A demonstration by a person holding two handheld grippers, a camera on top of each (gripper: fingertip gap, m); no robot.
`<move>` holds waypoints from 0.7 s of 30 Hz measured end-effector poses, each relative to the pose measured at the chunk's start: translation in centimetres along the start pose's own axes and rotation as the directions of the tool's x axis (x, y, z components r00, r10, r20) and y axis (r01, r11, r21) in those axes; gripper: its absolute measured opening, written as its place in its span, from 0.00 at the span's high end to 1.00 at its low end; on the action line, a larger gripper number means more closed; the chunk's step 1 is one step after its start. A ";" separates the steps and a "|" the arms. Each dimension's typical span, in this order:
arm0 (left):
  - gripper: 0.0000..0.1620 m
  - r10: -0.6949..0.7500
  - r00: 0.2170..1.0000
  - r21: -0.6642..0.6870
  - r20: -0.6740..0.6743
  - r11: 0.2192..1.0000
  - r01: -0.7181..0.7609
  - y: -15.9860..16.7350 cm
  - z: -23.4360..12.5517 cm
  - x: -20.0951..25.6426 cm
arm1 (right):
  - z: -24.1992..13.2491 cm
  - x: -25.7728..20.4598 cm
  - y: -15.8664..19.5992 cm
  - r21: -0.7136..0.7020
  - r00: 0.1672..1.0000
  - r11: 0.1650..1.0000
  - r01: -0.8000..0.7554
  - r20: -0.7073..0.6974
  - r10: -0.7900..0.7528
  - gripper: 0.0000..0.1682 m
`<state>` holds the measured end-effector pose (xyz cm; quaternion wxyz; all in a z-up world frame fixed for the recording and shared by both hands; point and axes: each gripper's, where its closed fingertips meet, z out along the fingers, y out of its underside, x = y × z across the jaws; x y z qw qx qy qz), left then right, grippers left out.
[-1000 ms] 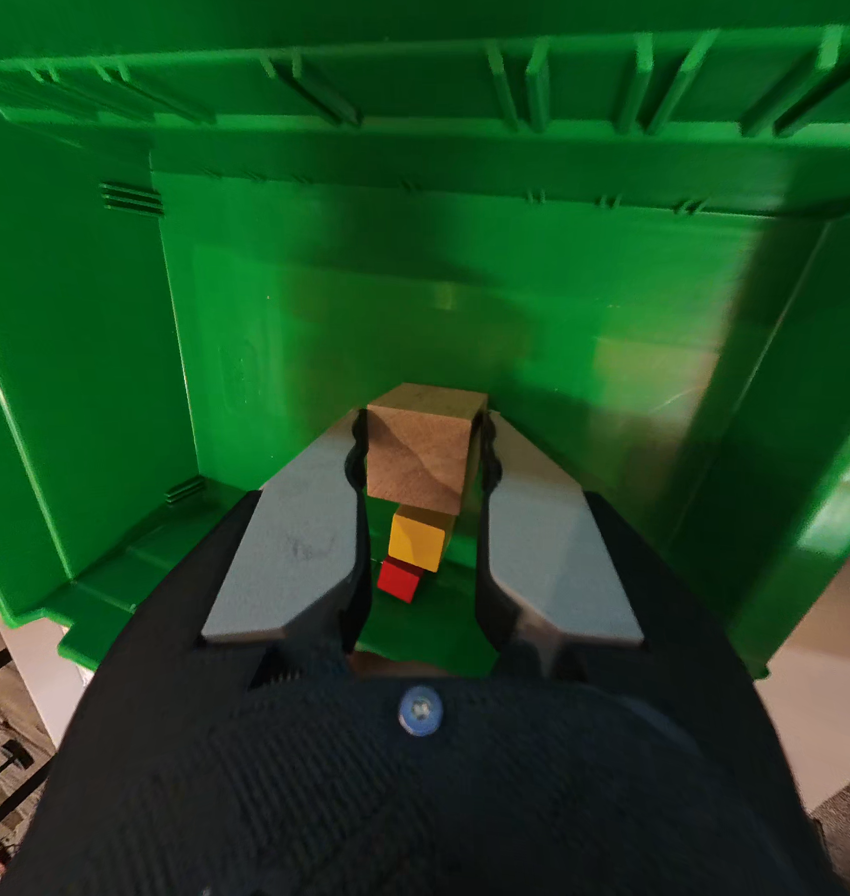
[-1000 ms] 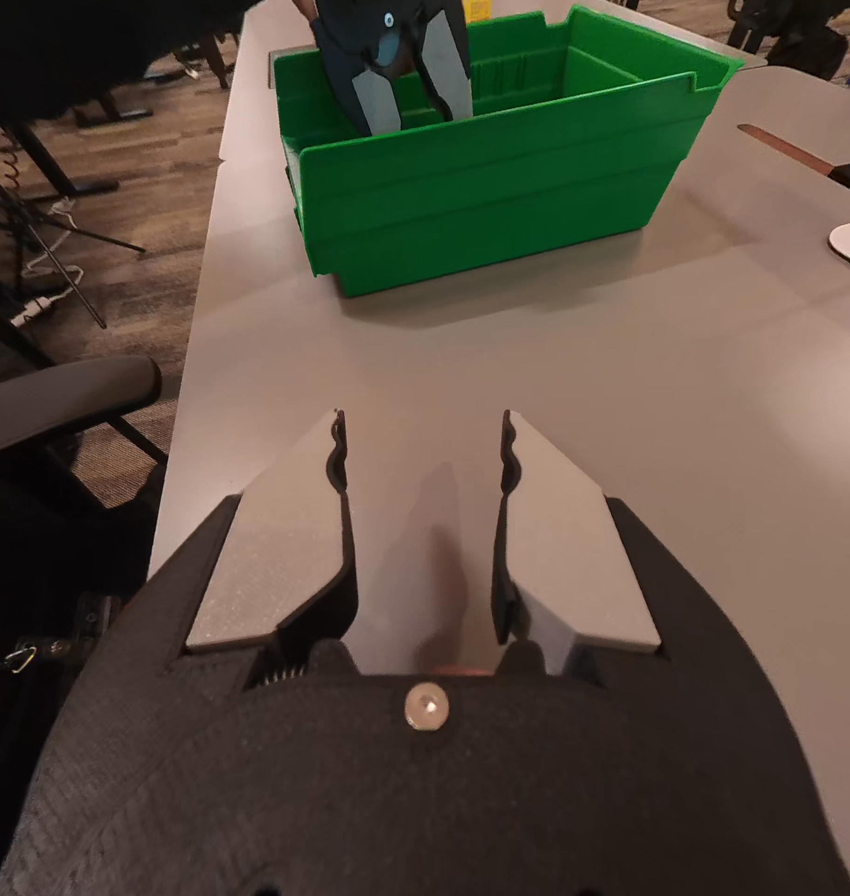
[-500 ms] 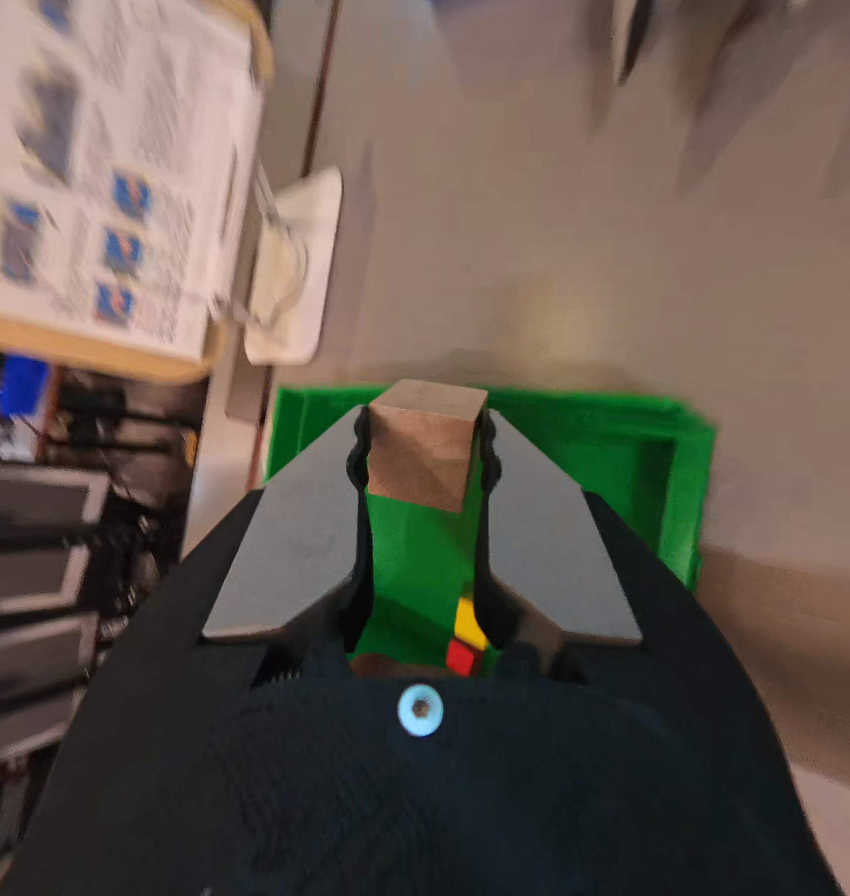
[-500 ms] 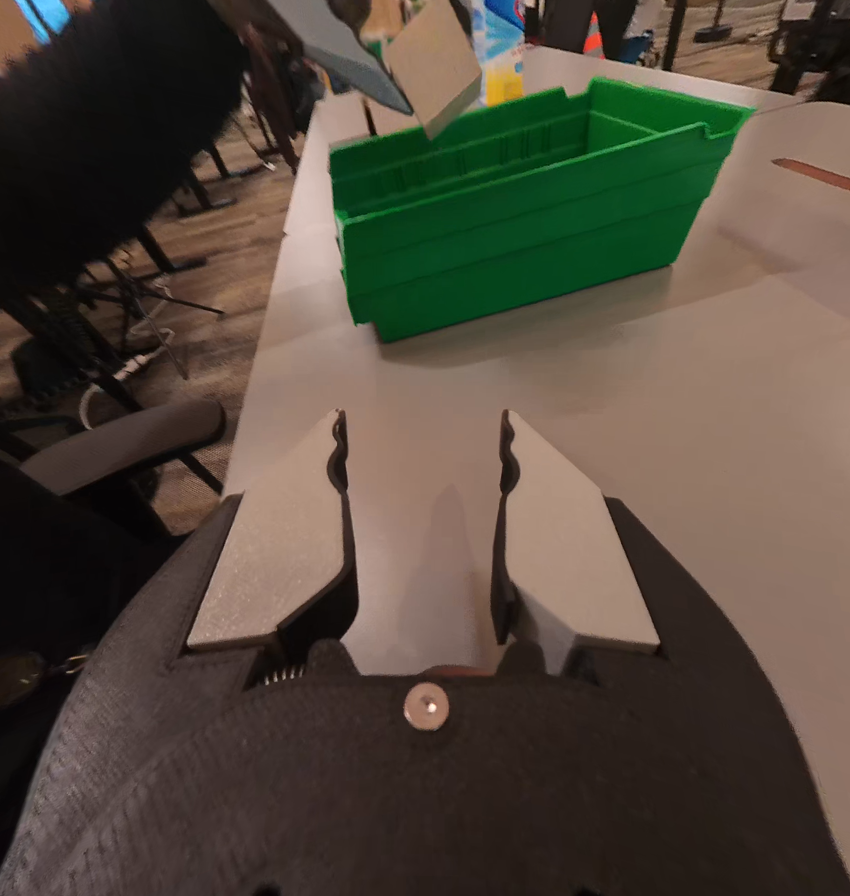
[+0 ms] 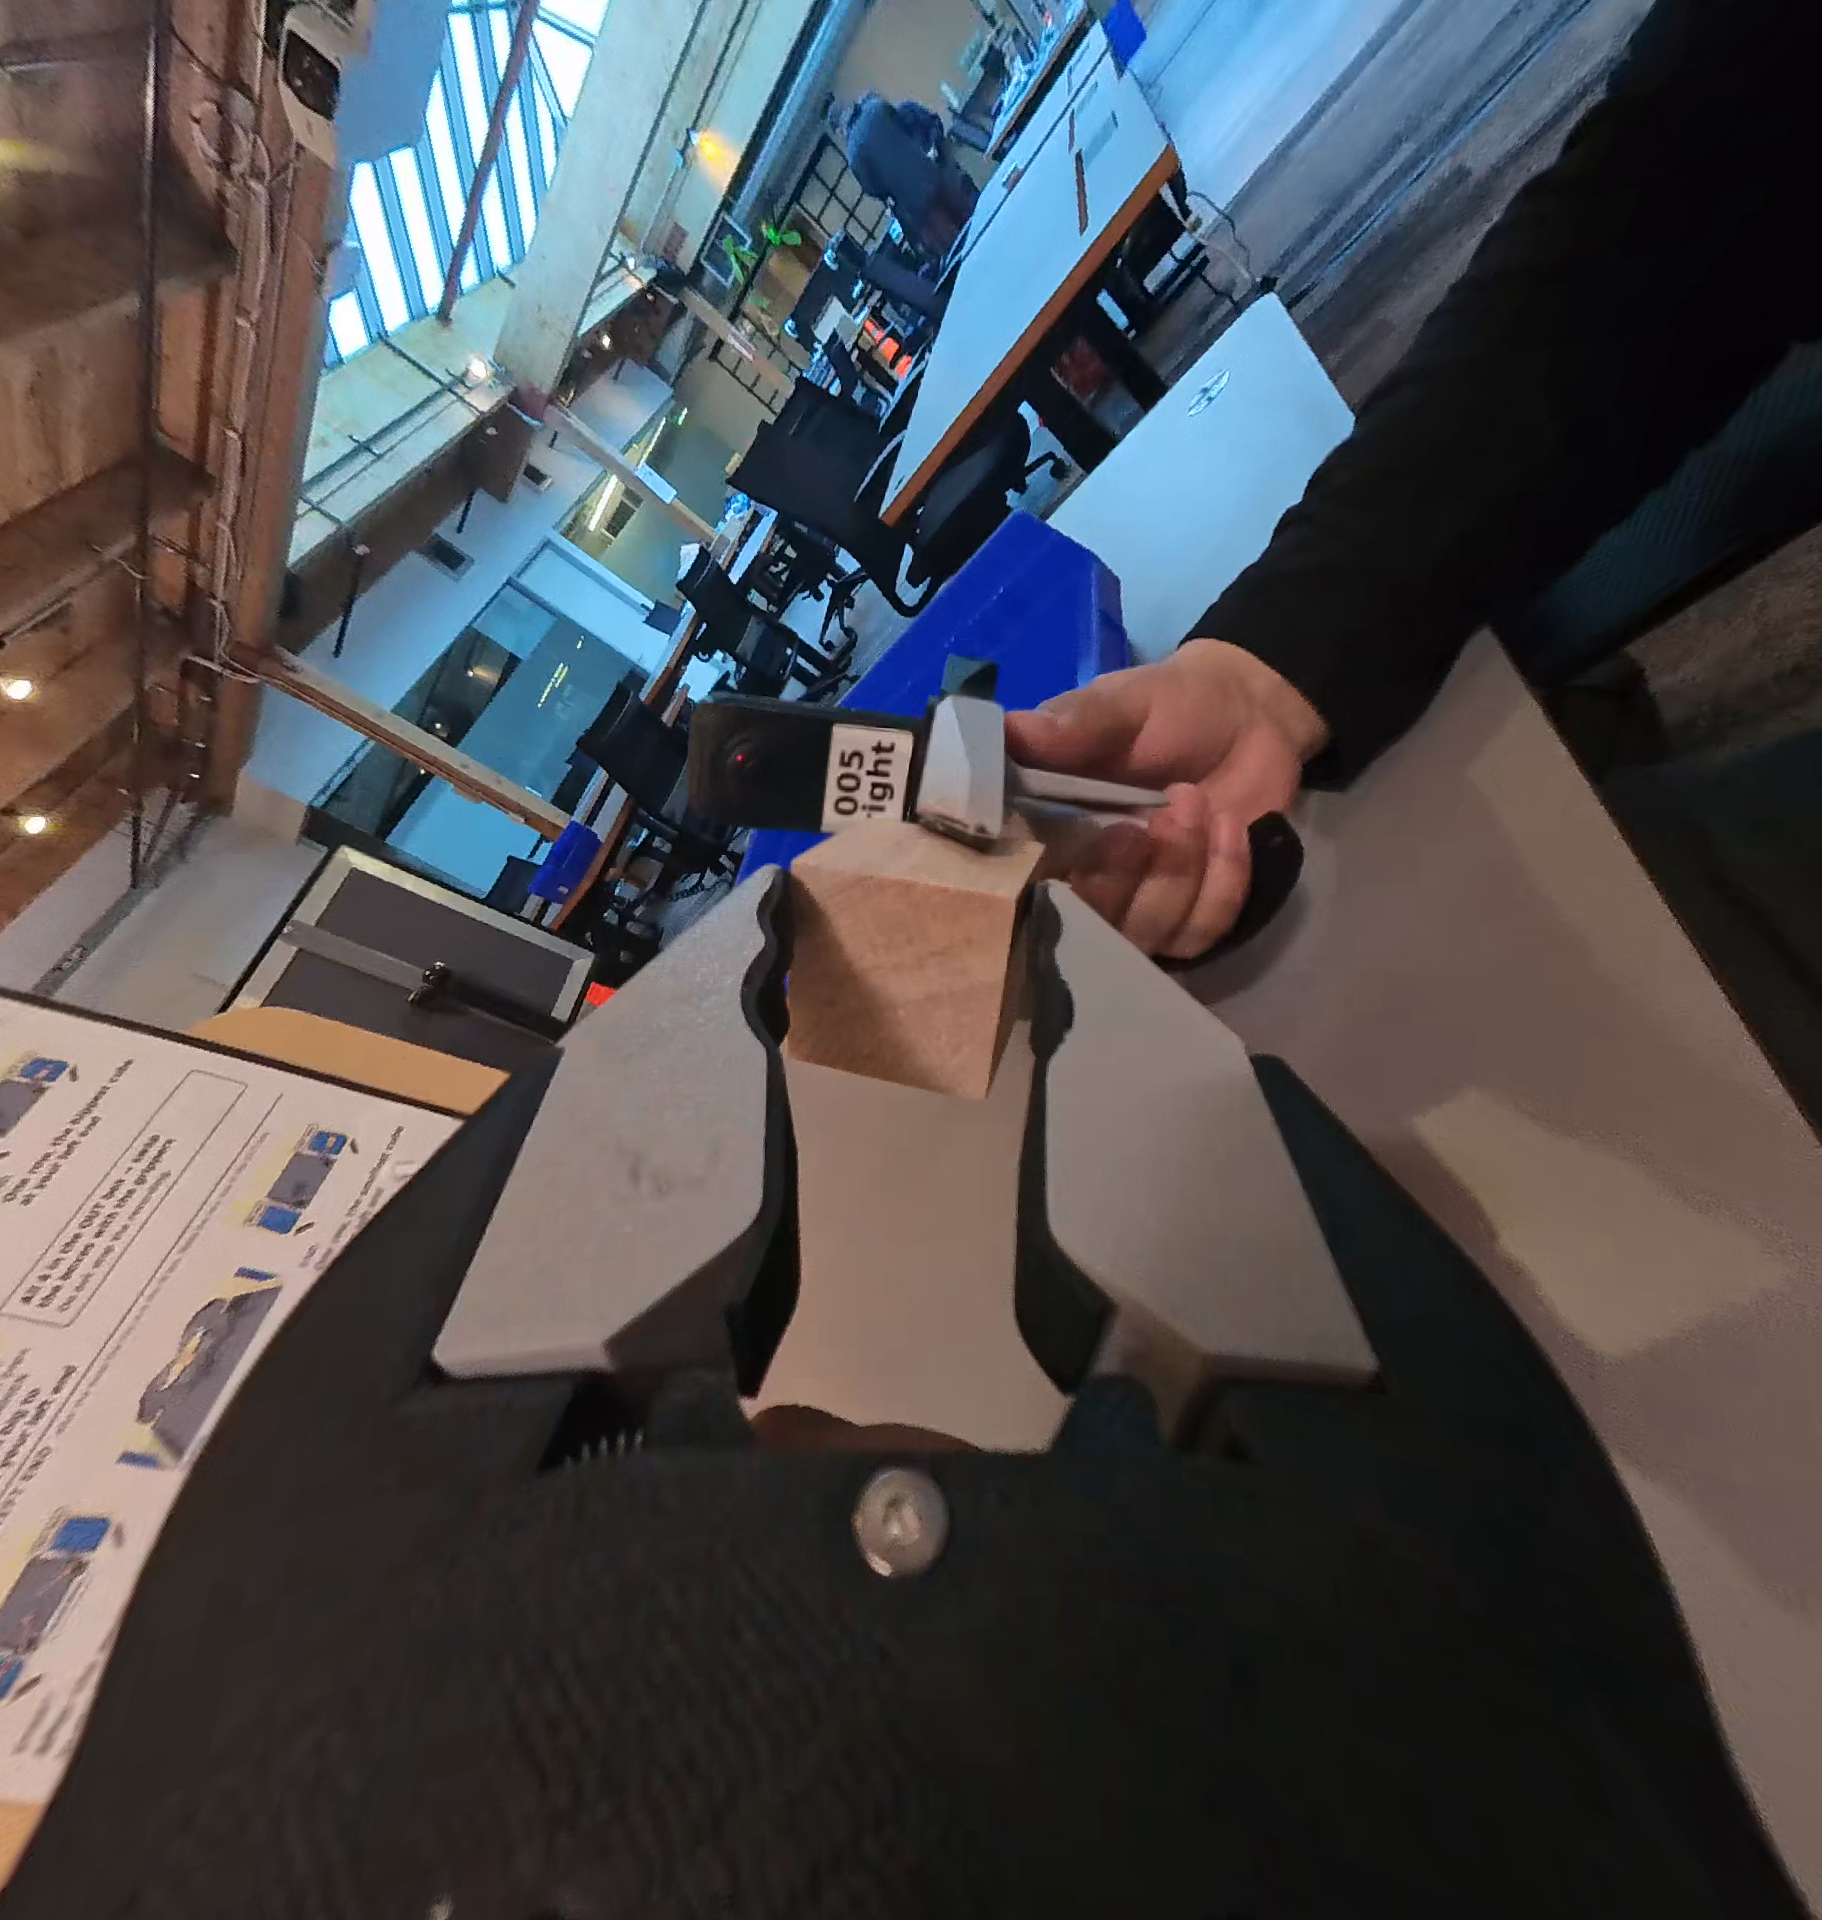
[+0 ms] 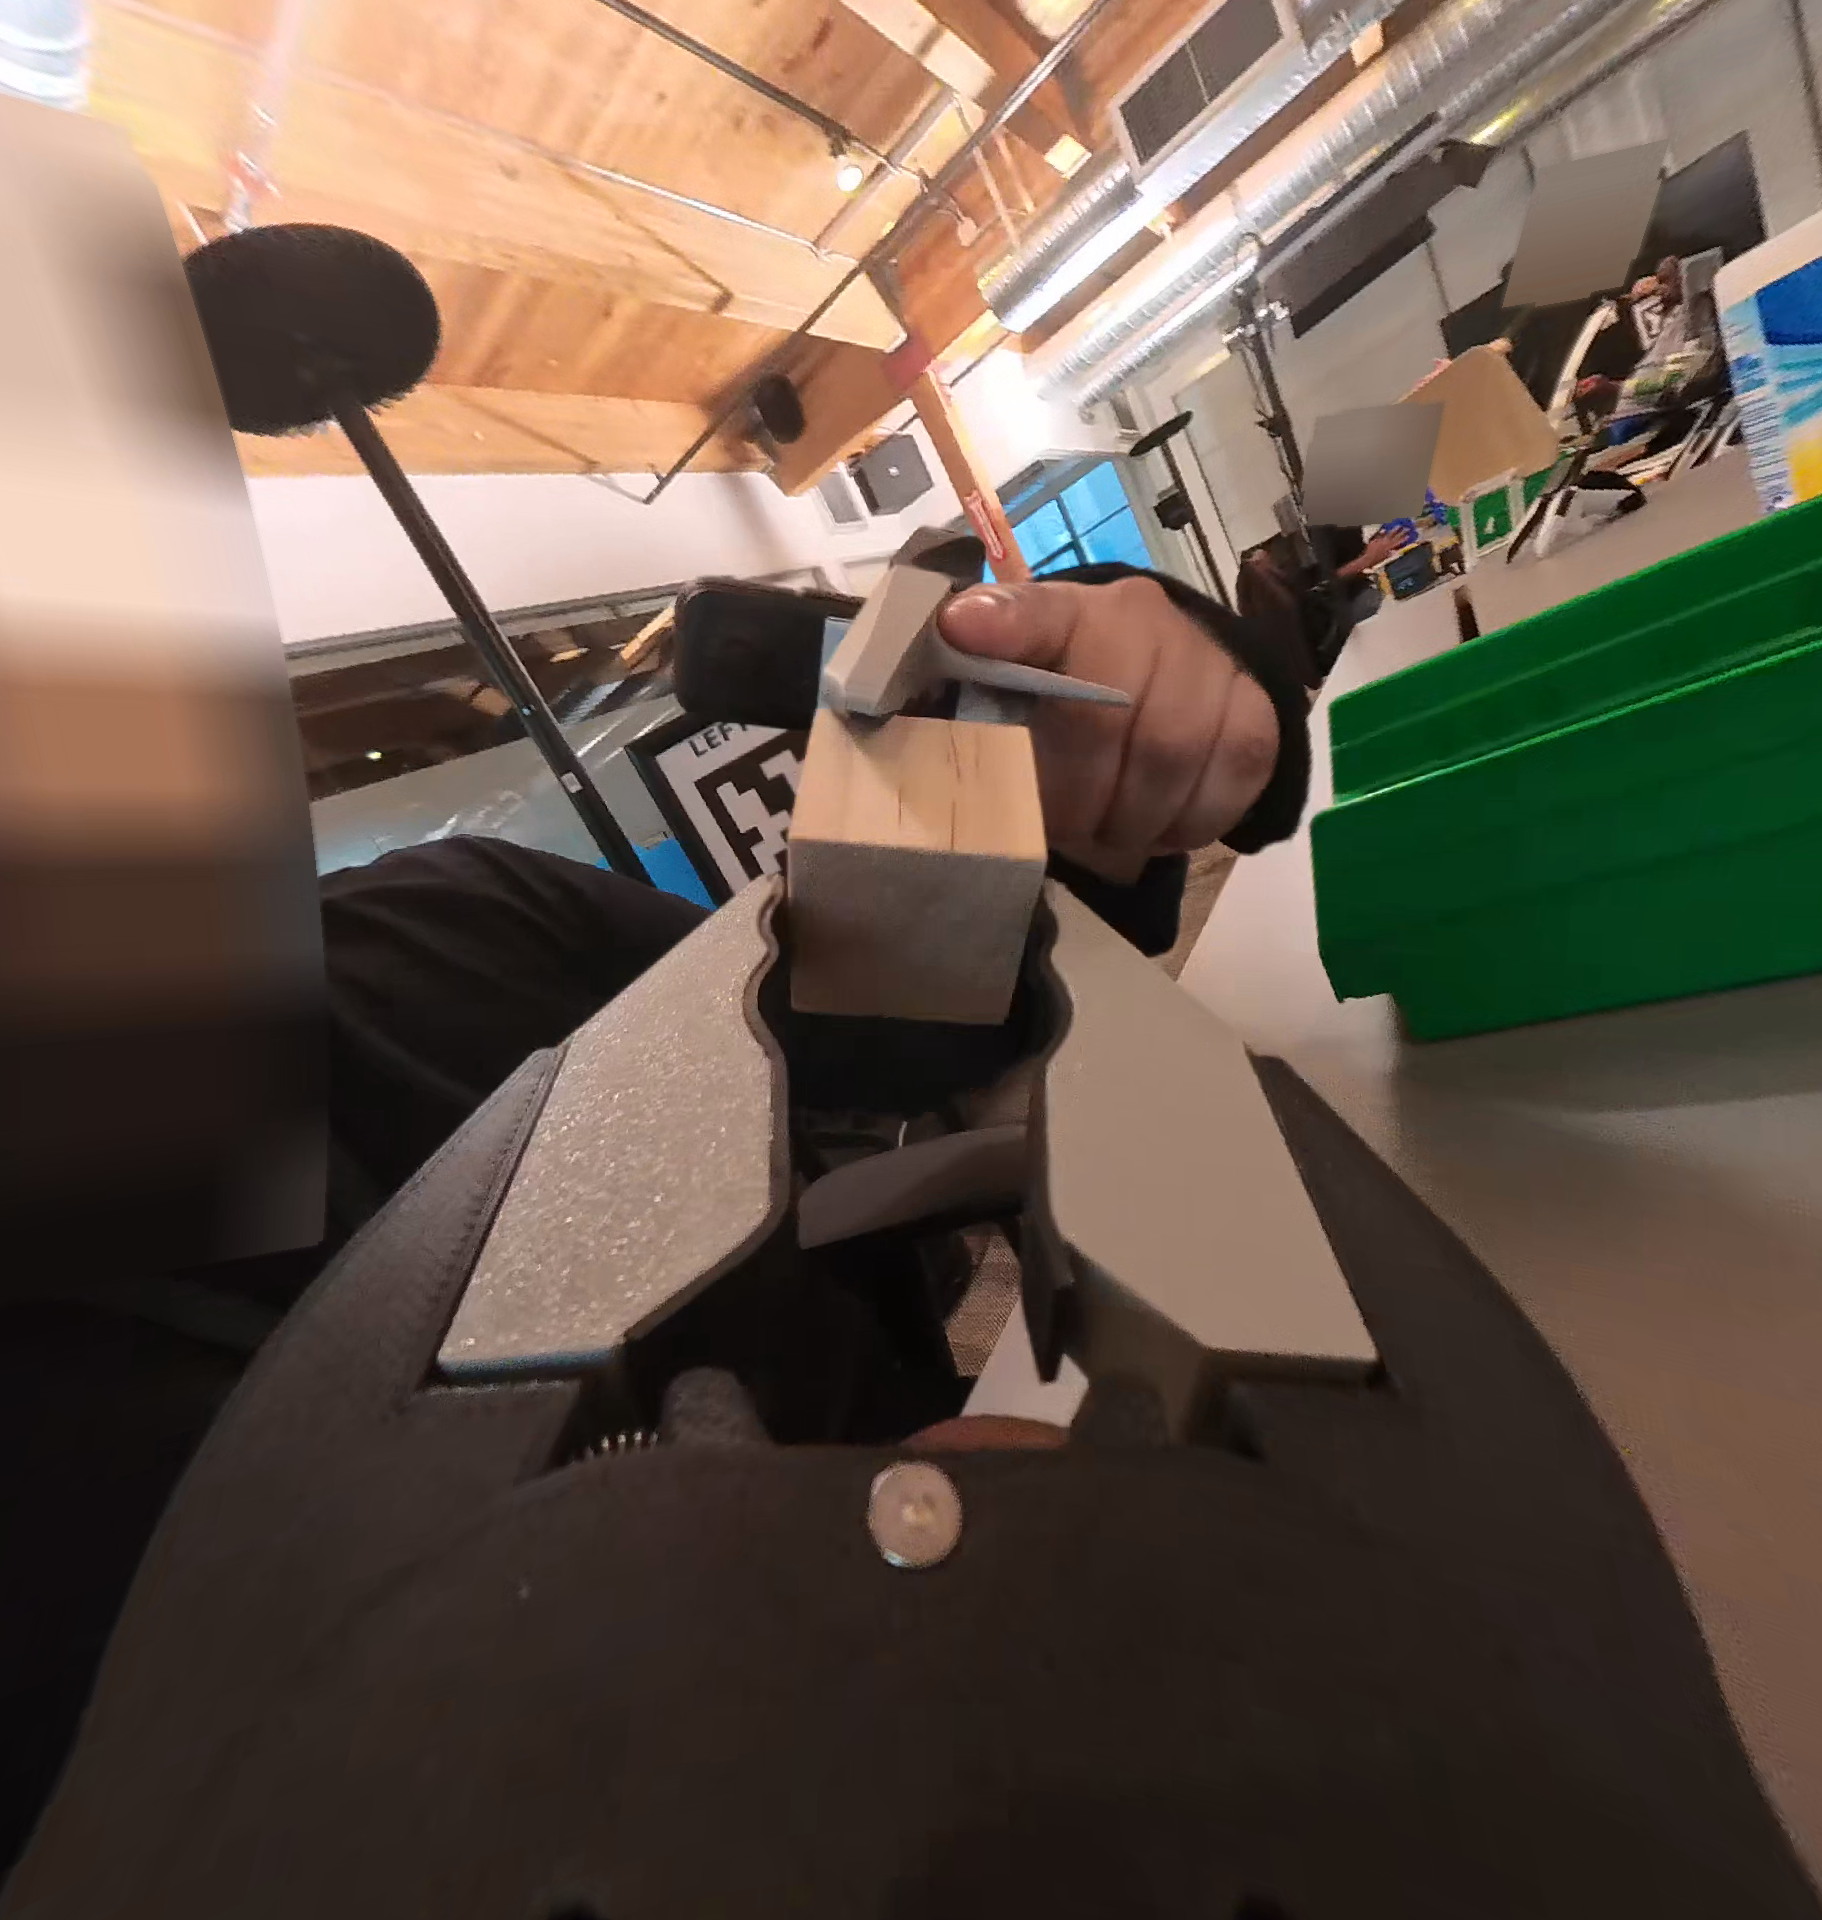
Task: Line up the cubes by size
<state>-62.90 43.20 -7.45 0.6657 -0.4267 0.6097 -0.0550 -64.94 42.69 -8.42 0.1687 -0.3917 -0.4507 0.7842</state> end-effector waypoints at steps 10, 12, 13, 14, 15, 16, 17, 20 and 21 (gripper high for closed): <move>0.74 -0.058 0.997 -0.048 0.053 0.997 0.061 1.9 -0.3 0.5 | -0.4 1.7 0.6 -0.032 0.996 0.999 -0.010 -0.086 0.007 0.75; 0.73 -0.079 0.993 -0.042 0.092 0.996 0.083 1.9 -0.9 0.4 | -0.6 1.5 0.3 -0.019 0.996 1.000 0.000 -0.089 -0.002 0.75; 0.70 -0.093 0.990 -0.040 0.103 0.994 0.098 1.9 -1.3 0.3 | -0.7 1.4 0.0 -0.010 0.996 1.000 0.008 -0.092 -0.009 0.75; 0.69 -0.113 0.987 -0.035 0.115 0.992 0.118 1.8 -1.7 0.3 | -0.9 1.2 -0.3 0.002 0.995 1.000 0.020 -0.093 -0.020 0.75; 0.69 -0.132 0.982 -0.025 0.135 0.990 0.137 1.7 -2.1 0.1 | -1.1 1.0 -0.6 0.013 0.995 0.999 0.036 -0.099 -0.035 0.75; 0.71 -0.148 0.975 -0.014 0.165 0.988 0.153 1.6 -2.6 -0.1 | -1.3 0.9 -0.9 0.016 0.992 0.998 0.059 -0.114 -0.057 0.75; 0.74 -0.161 0.968 -0.008 0.195 0.986 0.165 1.6 -3.0 -0.4 | -1.4 0.9 -1.1 0.014 0.988 0.996 0.085 -0.131 -0.083 0.75; 0.86 -0.209 0.942 -0.018 0.264 0.975 0.222 2.0 -3.8 -0.8 | -1.6 0.8 -1.4 -0.018 0.967 0.985 0.173 -0.185 -0.173 0.75; 0.86 -0.228 0.941 -0.029 0.250 0.970 0.243 2.0 -3.7 -0.5 | -1.5 0.6 -1.4 -0.033 0.959 0.979 0.203 -0.197 -0.206 0.75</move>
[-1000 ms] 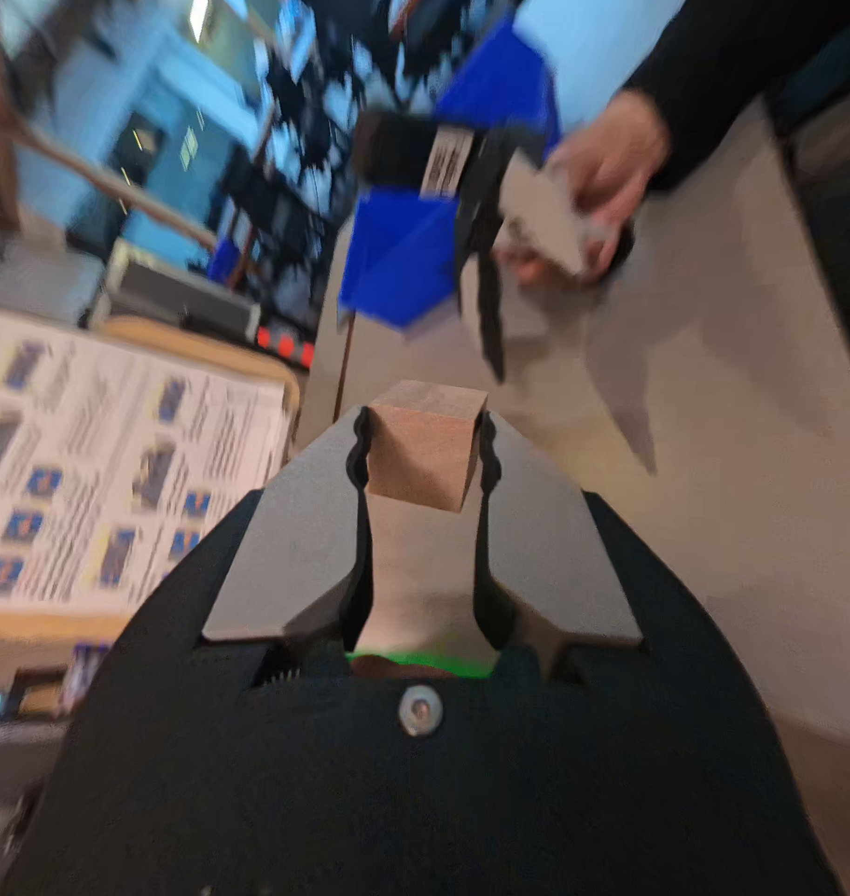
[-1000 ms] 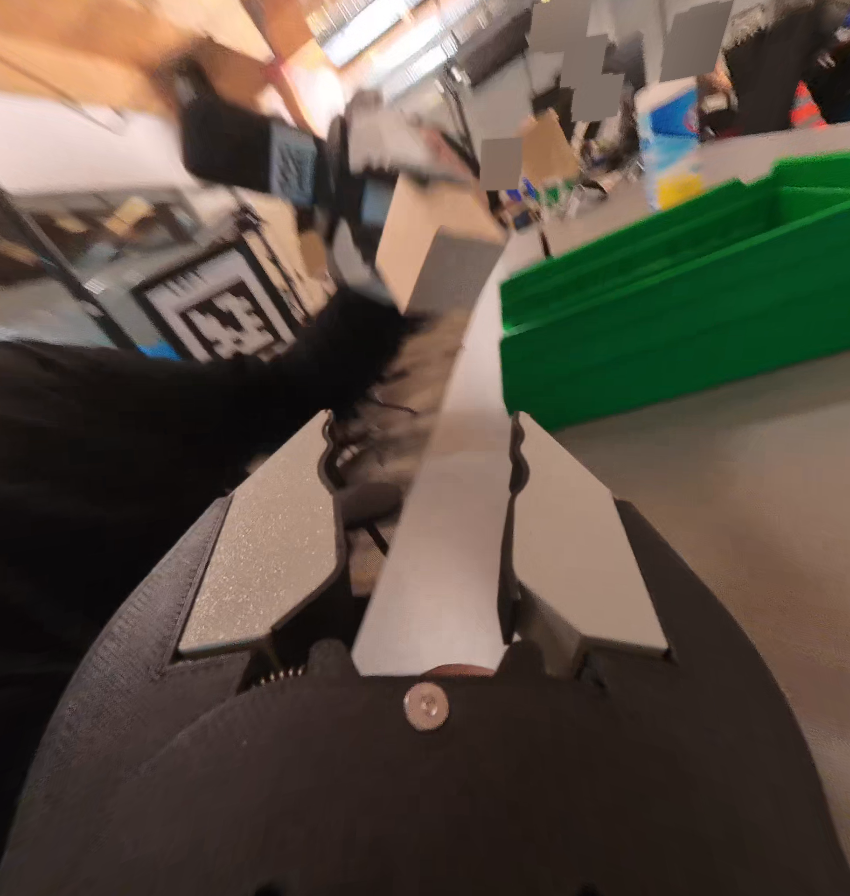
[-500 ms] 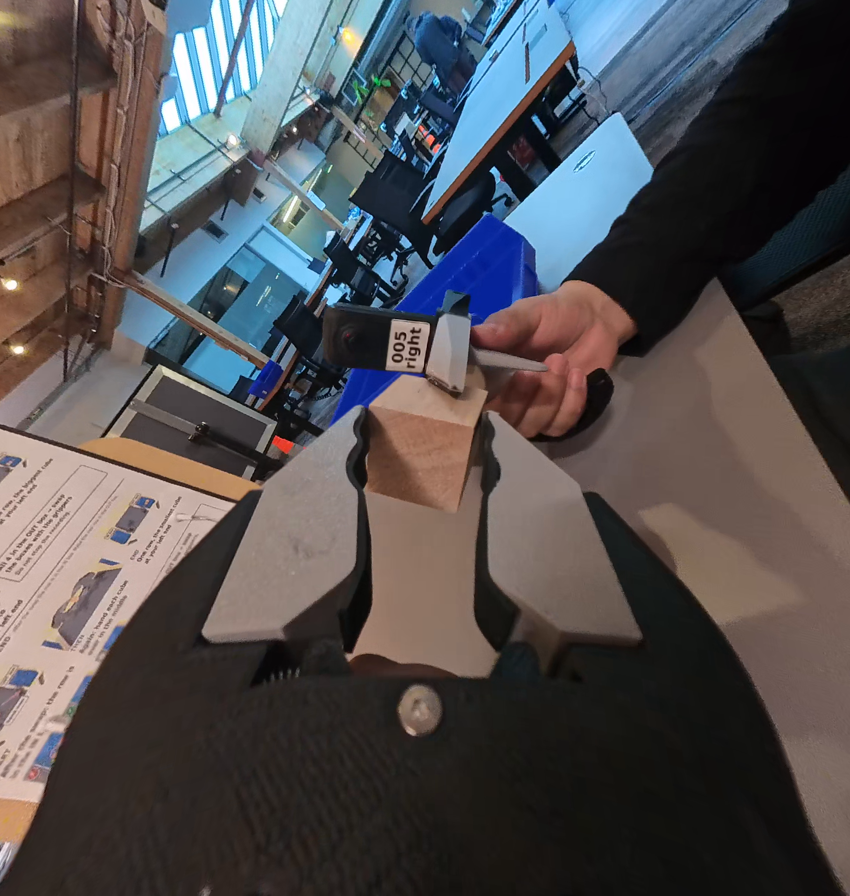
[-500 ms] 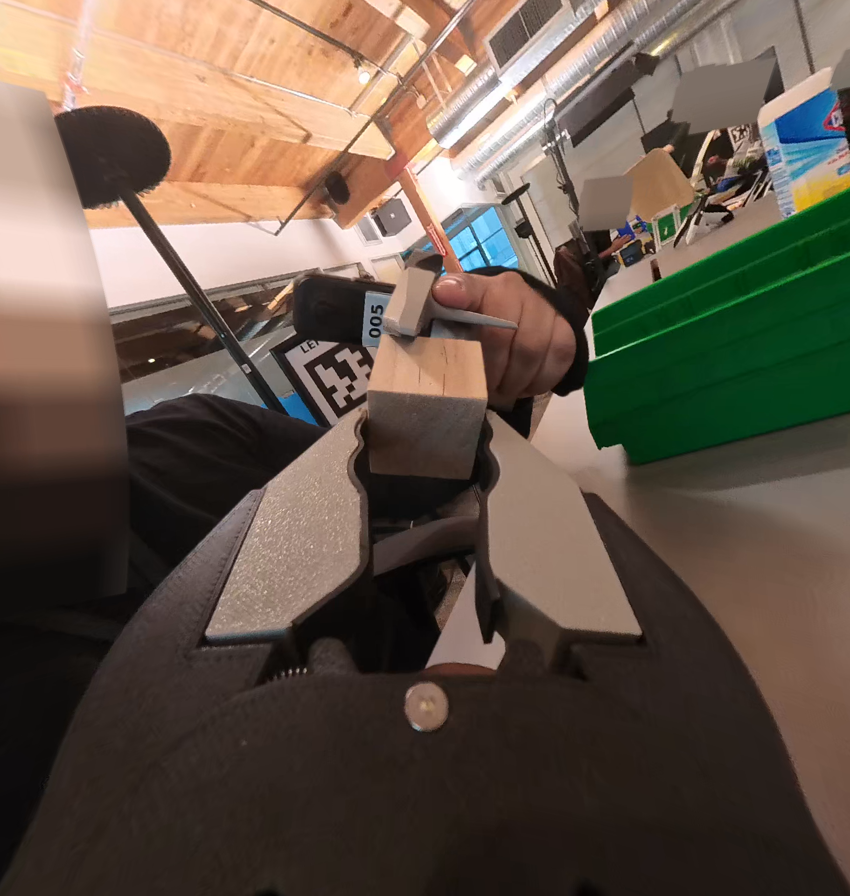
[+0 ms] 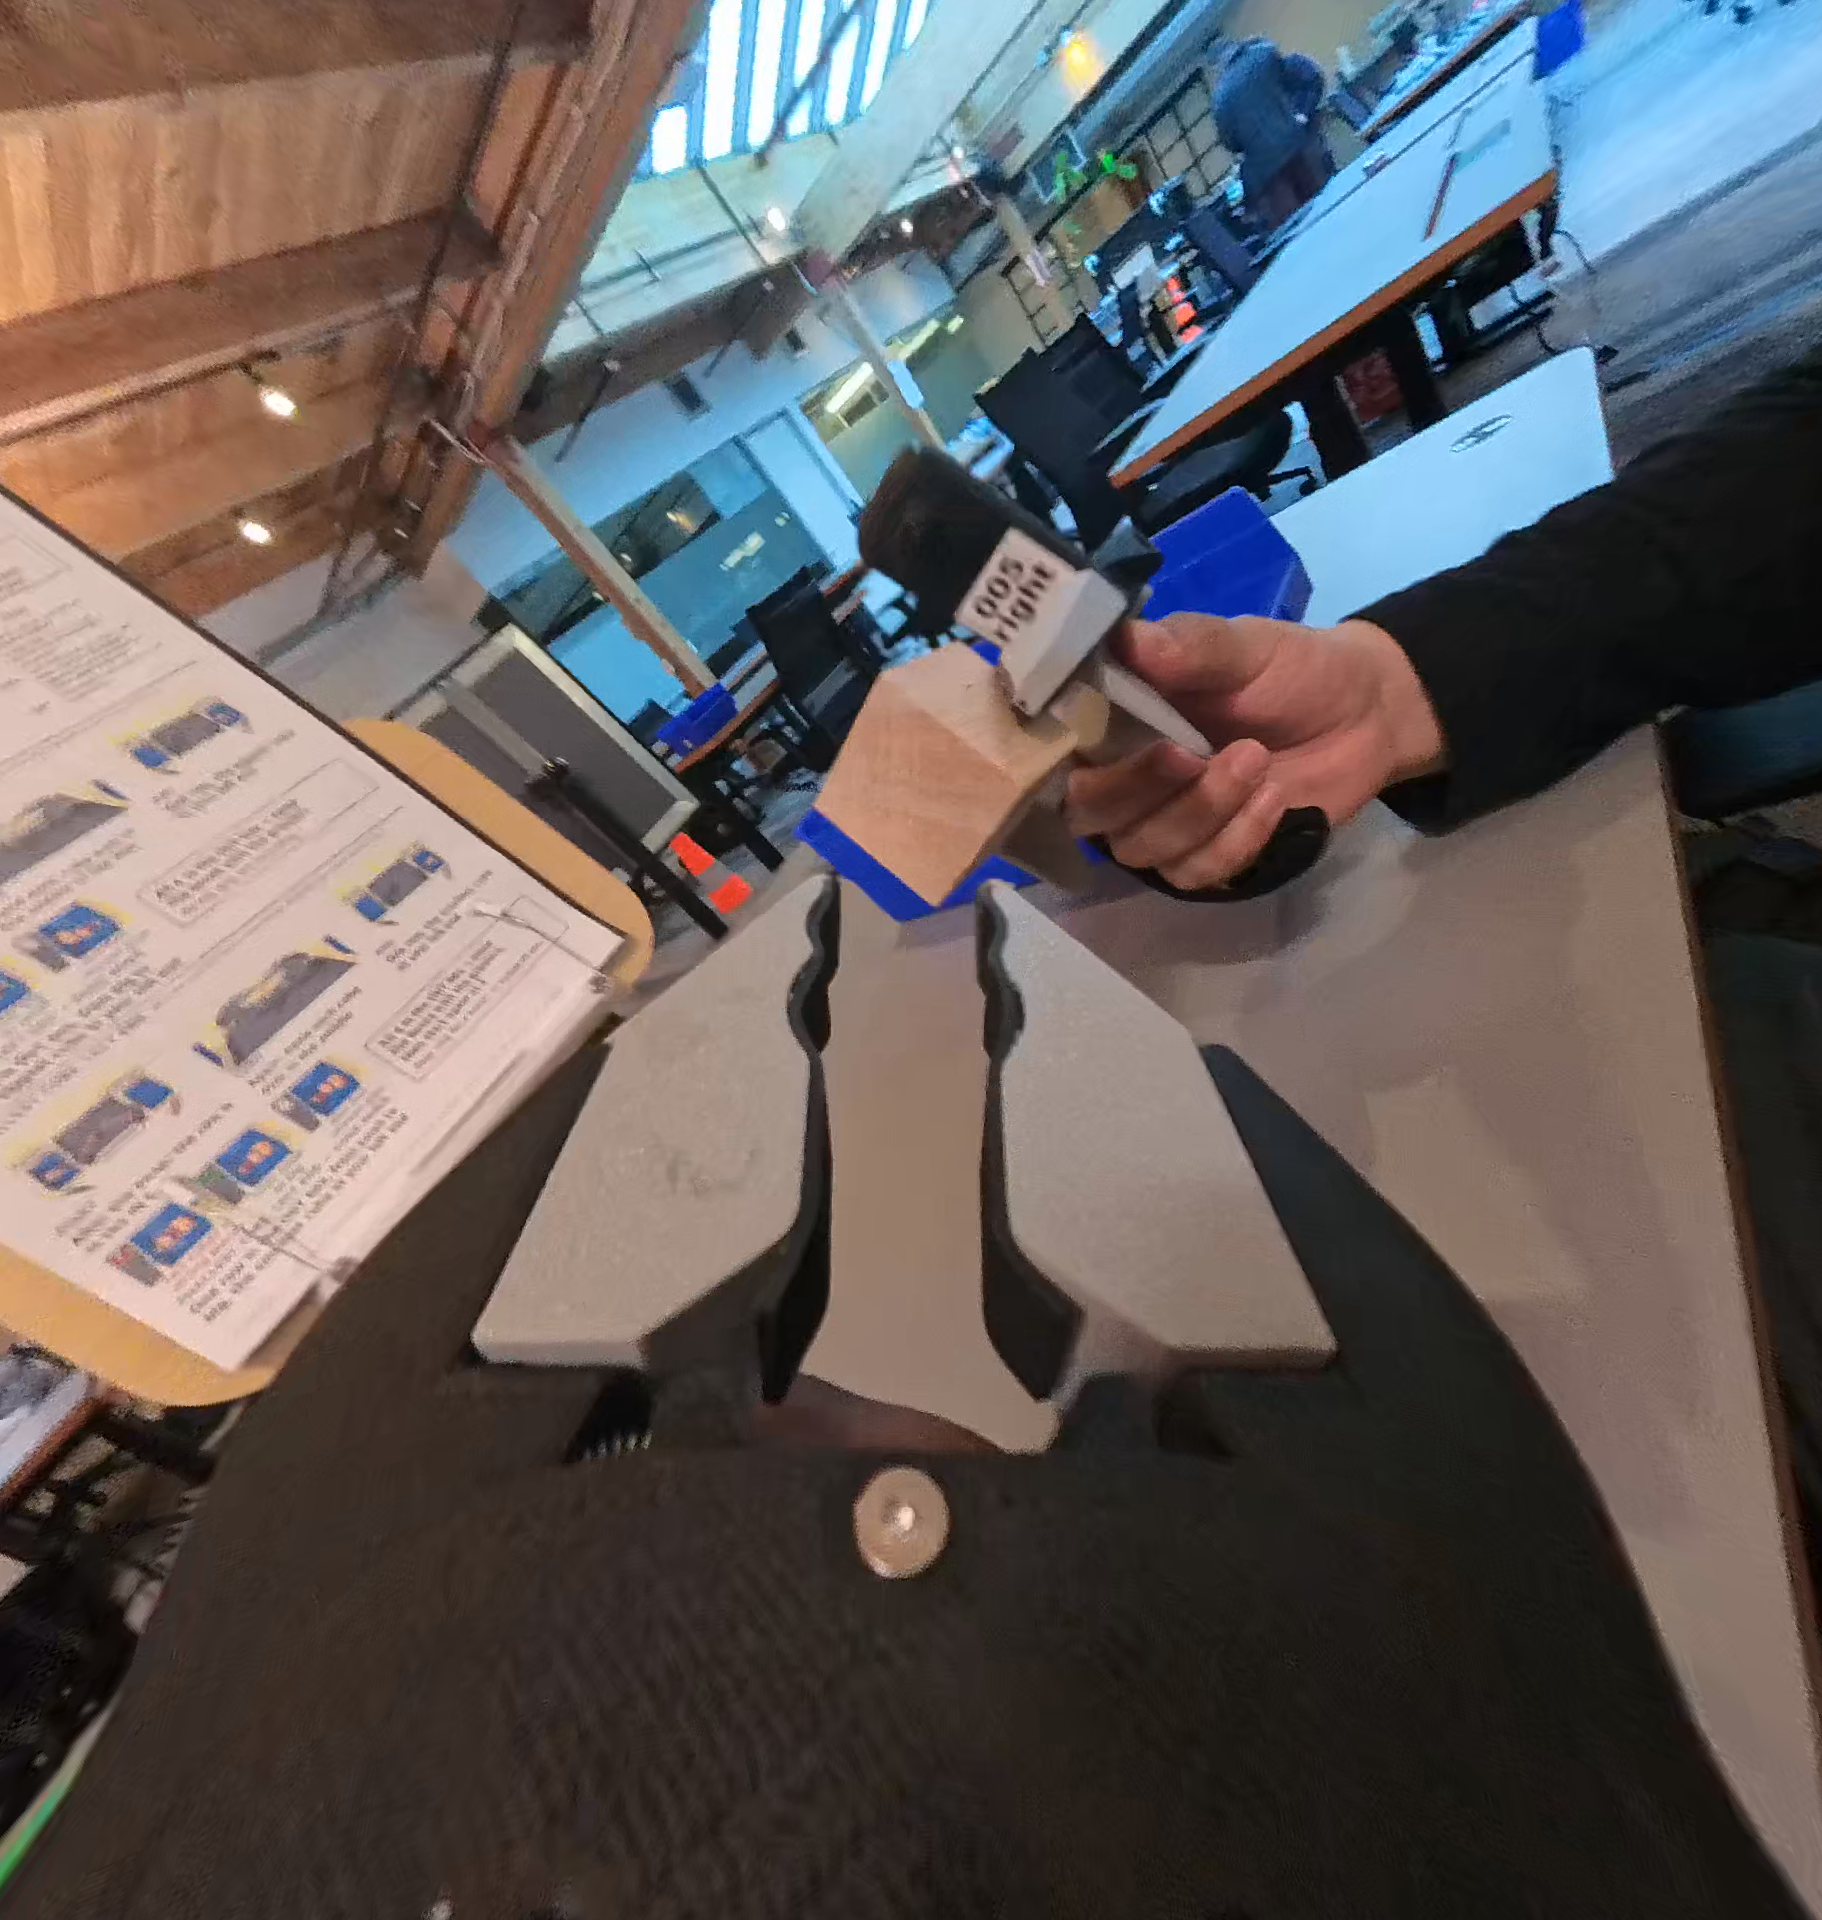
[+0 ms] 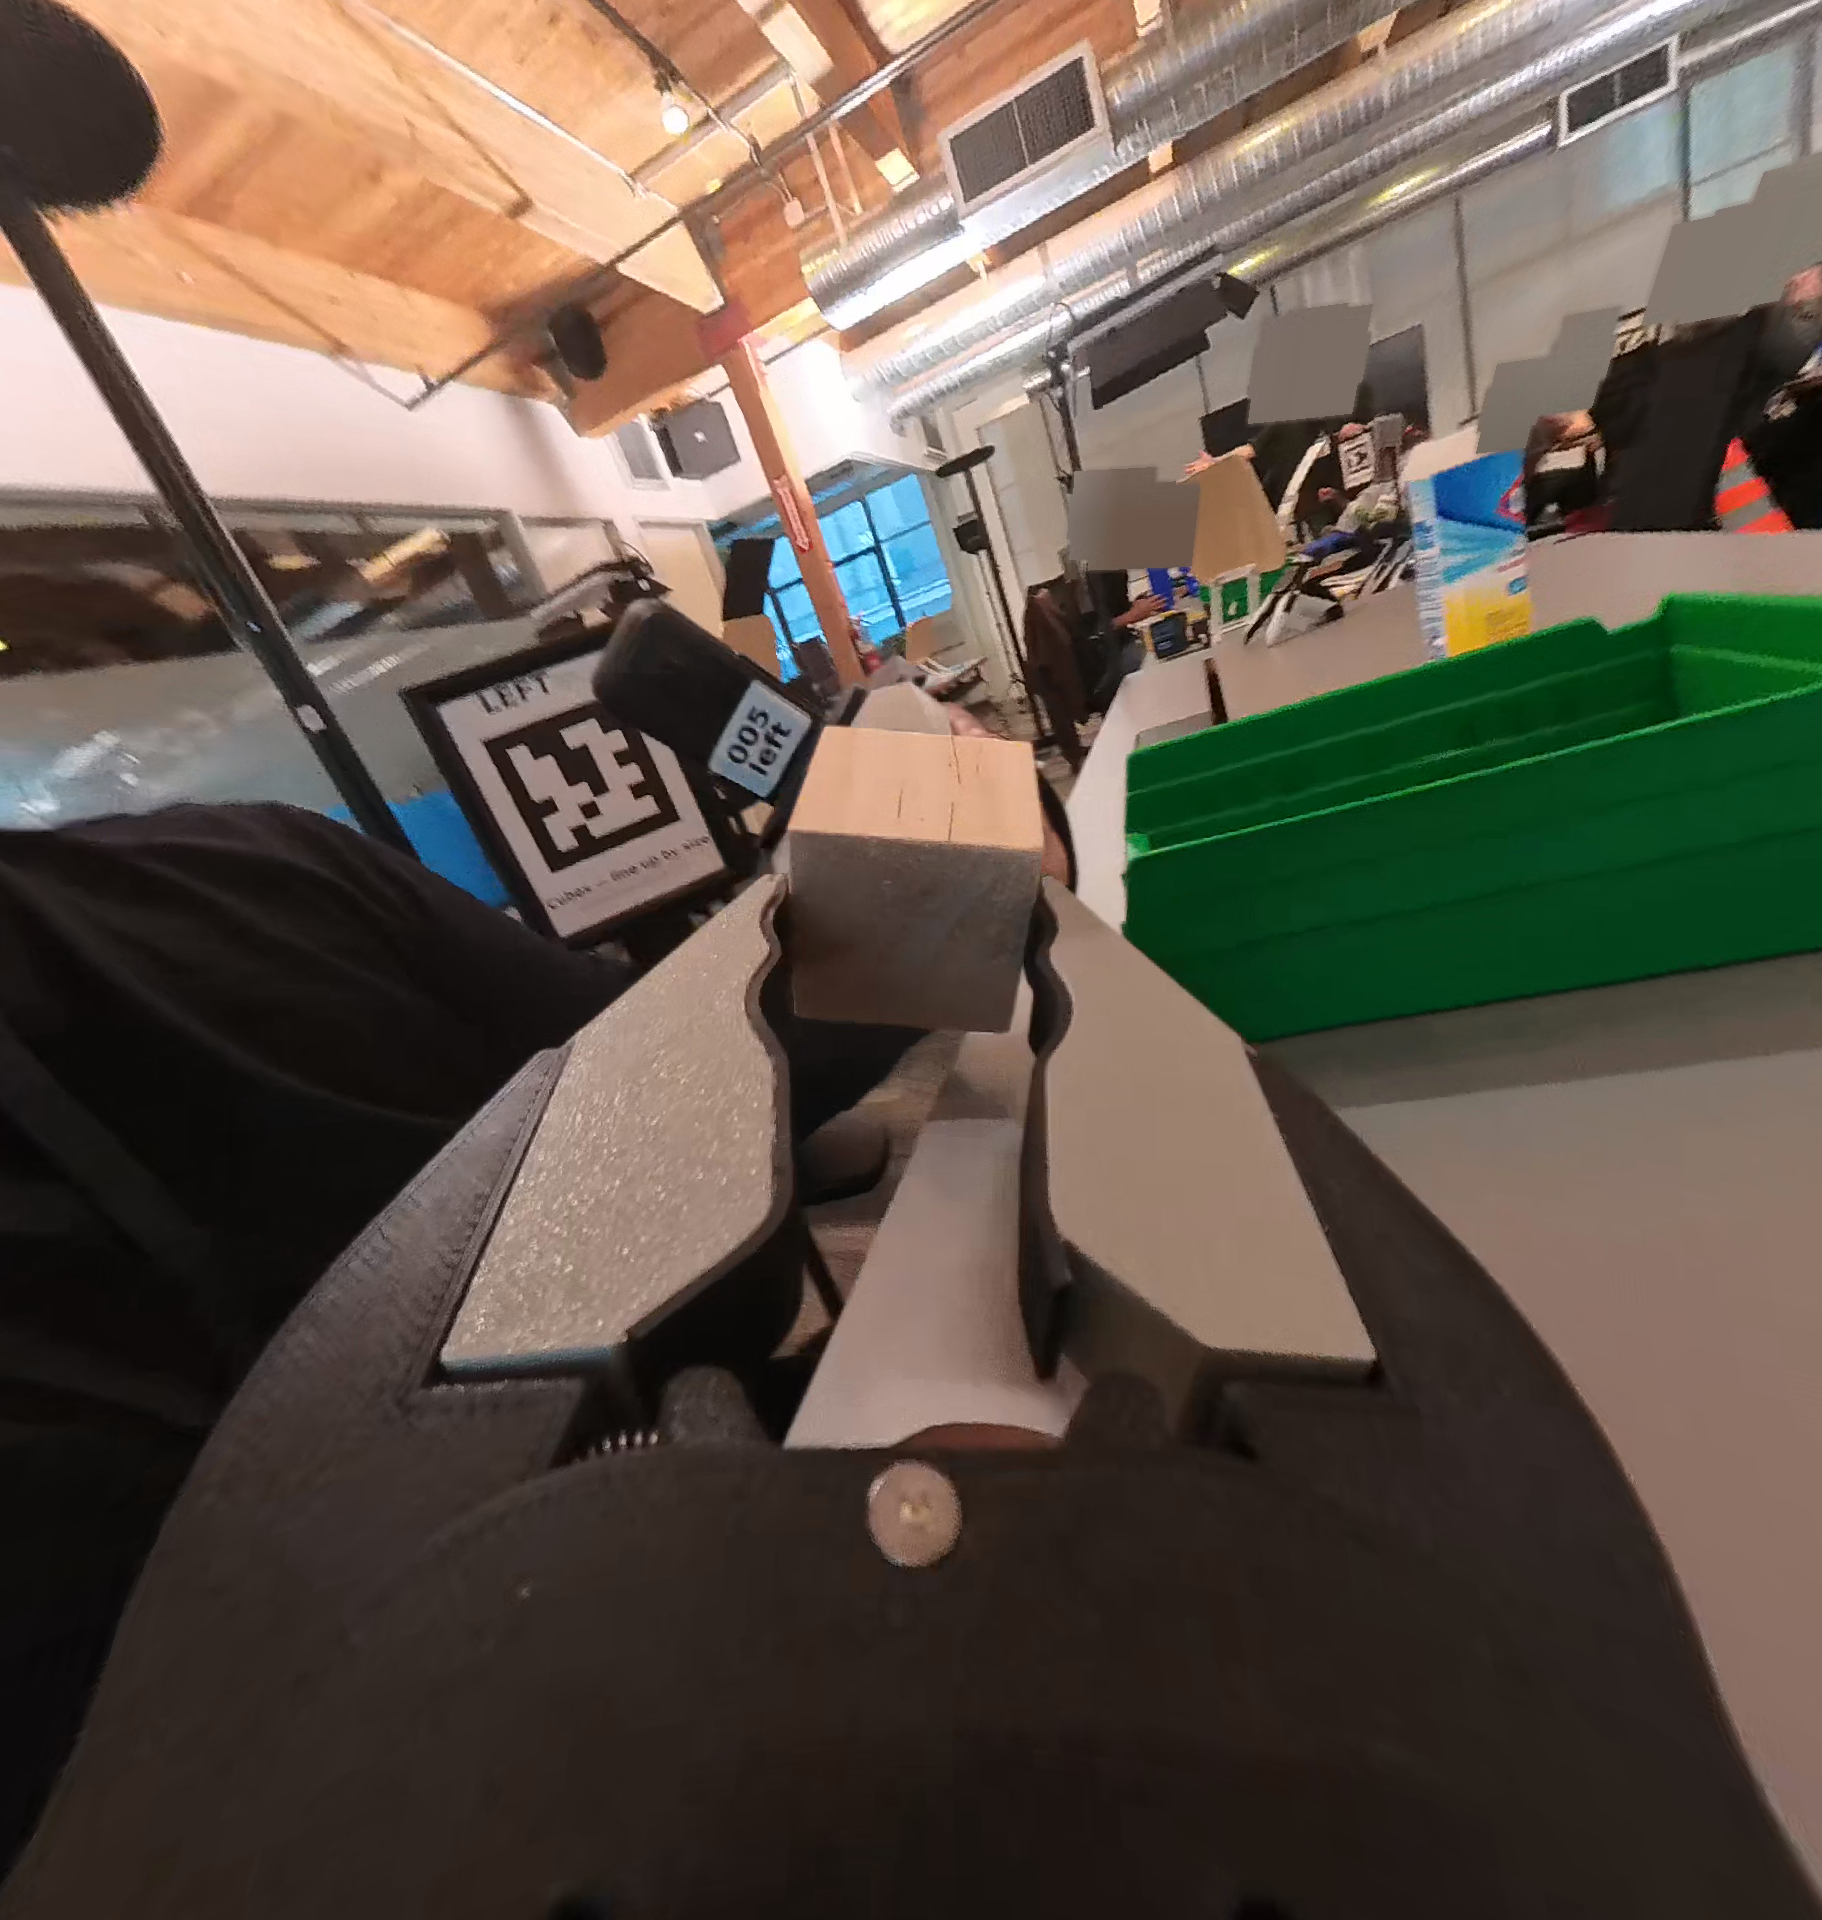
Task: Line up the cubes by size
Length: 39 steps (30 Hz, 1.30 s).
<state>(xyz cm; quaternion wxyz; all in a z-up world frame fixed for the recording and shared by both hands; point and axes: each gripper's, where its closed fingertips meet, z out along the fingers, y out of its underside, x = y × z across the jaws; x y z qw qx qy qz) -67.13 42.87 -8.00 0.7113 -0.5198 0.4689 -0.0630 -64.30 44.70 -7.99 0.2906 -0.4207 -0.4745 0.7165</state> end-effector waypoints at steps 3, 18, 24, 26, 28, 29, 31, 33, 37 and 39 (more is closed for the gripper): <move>0.82 0.028 0.999 -0.074 -0.019 0.997 -0.030 0.3 0.3 0.5 | 0.0 0.4 0.1 -0.041 0.990 0.993 0.108 -0.085 -0.111 0.75; 0.79 0.054 0.994 -0.052 -0.091 0.997 -0.058 0.2 0.3 2.5 | -16.0 -0.9 -9.2 -0.324 0.704 0.919 0.225 -0.598 -0.383 0.75; 0.79 0.075 0.992 -0.078 -0.105 0.994 -0.083 0.4 1.0 3.2 | -26.1 2.0 -6.6 -0.518 0.494 0.854 0.045 -0.732 -0.469 0.75; 0.79 0.092 0.988 -0.082 -0.121 0.991 -0.103 0.4 1.0 3.7 | -28.5 3.0 -5.4 -0.586 0.456 0.810 -0.034 -0.730 -0.509 0.75; 0.79 0.094 0.987 -0.082 -0.133 0.991 -0.105 0.4 1.0 4.0 | -30.5 4.0 -4.1 -0.653 0.439 0.747 -0.122 -0.711 -0.550 0.75; 0.79 0.094 0.986 -0.085 -0.135 0.991 -0.106 0.5 1.1 4.1 | -31.3 4.5 -3.6 -0.681 0.440 0.714 -0.162 -0.698 -0.565 0.75; 0.79 0.092 0.986 -0.091 -0.139 0.990 -0.106 0.7 1.1 4.1 | -32.6 5.4 -2.5 -0.728 0.455 0.644 -0.234 -0.668 -0.589 0.75; 0.79 0.091 0.986 -0.095 -0.141 0.990 -0.105 1.0 1.1 4.1 | -33.6 6.2 -1.5 -0.774 0.479 0.561 -0.292 -0.626 -0.615 0.75; 0.79 0.081 0.987 -0.103 -0.138 0.990 -0.096 1.4 1.1 3.9 | -34.2 7.4 0.3 -0.853 0.569 0.384 -0.353 -0.521 -0.636 0.75; 0.79 0.078 0.987 -0.107 -0.138 0.990 -0.093 1.6 1.0 3.8 | -34.1 8.1 1.1 -0.876 0.612 0.314 -0.367 -0.481 -0.628 0.75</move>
